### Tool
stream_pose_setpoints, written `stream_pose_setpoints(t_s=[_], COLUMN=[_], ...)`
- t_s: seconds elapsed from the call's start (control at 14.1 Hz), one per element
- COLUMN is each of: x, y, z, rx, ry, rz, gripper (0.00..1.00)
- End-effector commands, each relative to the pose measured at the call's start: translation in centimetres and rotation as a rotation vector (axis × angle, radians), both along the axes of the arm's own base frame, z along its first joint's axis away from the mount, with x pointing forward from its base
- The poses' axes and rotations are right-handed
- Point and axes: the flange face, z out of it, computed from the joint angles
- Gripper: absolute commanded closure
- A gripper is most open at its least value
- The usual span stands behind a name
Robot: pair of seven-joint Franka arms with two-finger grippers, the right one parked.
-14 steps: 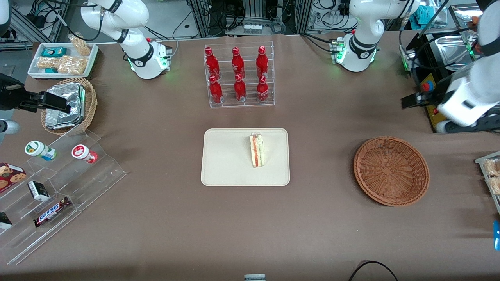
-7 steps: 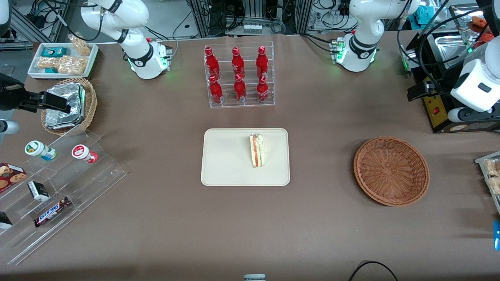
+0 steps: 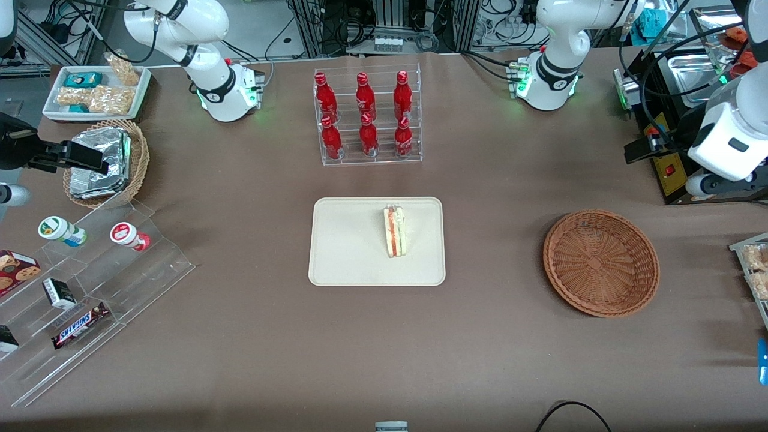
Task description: Place sandwich from basket to tray
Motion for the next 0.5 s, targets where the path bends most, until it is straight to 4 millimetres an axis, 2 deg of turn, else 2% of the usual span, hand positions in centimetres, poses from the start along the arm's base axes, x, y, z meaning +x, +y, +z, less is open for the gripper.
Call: stream_pose_setpoints(t_s=[0.0, 0.42], x=[-1.29, -0.81], y=[-0.13, -0.34], z=[0.7, 1.16], rx=[0.027, 0.022], ry=[-0.037, -0.051], rz=[0.006, 0.046], gripper=[0.0, 0.0])
